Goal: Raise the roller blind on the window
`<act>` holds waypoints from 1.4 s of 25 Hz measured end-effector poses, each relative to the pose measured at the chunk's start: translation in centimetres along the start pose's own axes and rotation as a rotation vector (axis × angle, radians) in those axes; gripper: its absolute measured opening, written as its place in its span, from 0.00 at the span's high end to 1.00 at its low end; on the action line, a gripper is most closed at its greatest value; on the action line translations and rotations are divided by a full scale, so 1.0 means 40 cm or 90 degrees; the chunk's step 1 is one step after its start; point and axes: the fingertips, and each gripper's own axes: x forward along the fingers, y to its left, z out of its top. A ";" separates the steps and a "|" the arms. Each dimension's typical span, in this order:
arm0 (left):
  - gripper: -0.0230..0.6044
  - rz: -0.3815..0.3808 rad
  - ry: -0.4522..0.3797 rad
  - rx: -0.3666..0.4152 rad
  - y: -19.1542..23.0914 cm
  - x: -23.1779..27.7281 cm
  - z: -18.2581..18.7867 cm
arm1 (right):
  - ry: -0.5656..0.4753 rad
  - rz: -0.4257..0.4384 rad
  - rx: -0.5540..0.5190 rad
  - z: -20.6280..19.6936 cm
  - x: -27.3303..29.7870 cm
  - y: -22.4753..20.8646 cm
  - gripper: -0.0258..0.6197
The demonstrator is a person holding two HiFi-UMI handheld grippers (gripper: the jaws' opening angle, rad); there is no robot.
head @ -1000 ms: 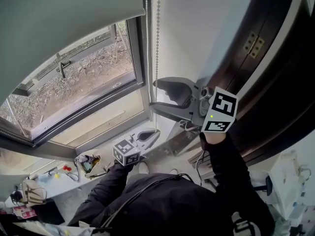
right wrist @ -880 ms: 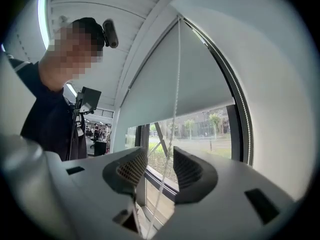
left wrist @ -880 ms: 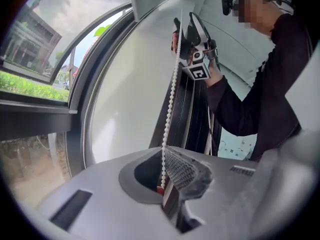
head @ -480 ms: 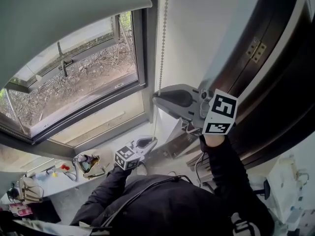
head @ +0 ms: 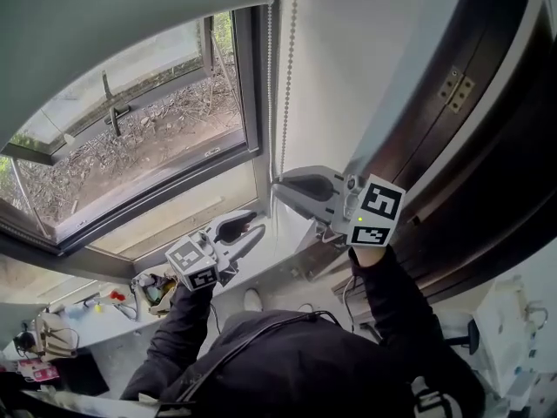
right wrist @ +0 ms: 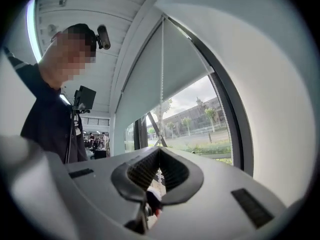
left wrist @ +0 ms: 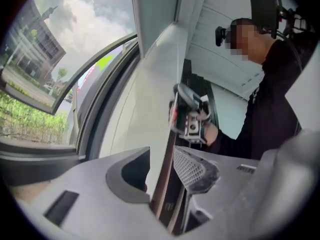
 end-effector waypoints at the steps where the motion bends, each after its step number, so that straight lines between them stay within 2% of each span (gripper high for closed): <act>1: 0.75 -0.005 -0.021 0.010 -0.007 -0.001 0.048 | -0.002 -0.001 0.009 -0.019 -0.004 -0.001 0.95; 5: 0.75 -0.040 -0.121 0.014 -0.049 0.001 0.243 | 0.023 -0.012 0.004 -0.085 -0.008 0.005 0.95; 6: 0.75 -0.049 -0.133 0.020 -0.062 0.006 0.281 | 0.027 -0.013 0.005 -0.100 -0.008 0.005 0.95; 8: 0.74 -0.052 -0.122 0.058 -0.081 0.020 0.317 | 0.039 -0.012 0.012 -0.137 -0.010 0.007 0.95; 10: 0.74 -0.047 -0.099 0.095 -0.091 0.036 0.325 | 0.051 -0.010 0.028 -0.180 -0.010 0.011 0.95; 13: 0.74 -0.040 -0.083 0.119 -0.102 0.056 0.332 | 0.068 -0.007 0.046 -0.246 -0.002 0.028 0.95; 19: 0.74 -0.045 -0.042 0.137 -0.129 0.091 0.330 | 0.106 -0.002 0.056 -0.339 0.012 0.051 0.95; 24: 0.74 -0.034 -0.036 0.157 -0.128 0.103 0.350 | 0.151 -0.011 0.055 -0.410 0.001 0.037 0.95; 29: 0.74 -0.027 -0.028 0.157 -0.116 0.109 0.350 | 0.211 0.001 0.074 -0.524 0.002 0.051 0.95; 30: 0.75 -0.025 -0.027 0.155 -0.114 0.110 0.348 | 0.220 0.003 0.078 -0.543 0.001 0.055 0.95; 33: 0.92 -0.033 -0.018 0.150 -0.117 0.108 0.342 | 0.232 -0.002 0.089 -0.578 -0.005 0.051 0.95; 35: 0.93 -0.044 -0.004 0.140 -0.124 0.108 0.336 | 0.231 -0.008 0.092 -0.582 -0.011 0.042 0.95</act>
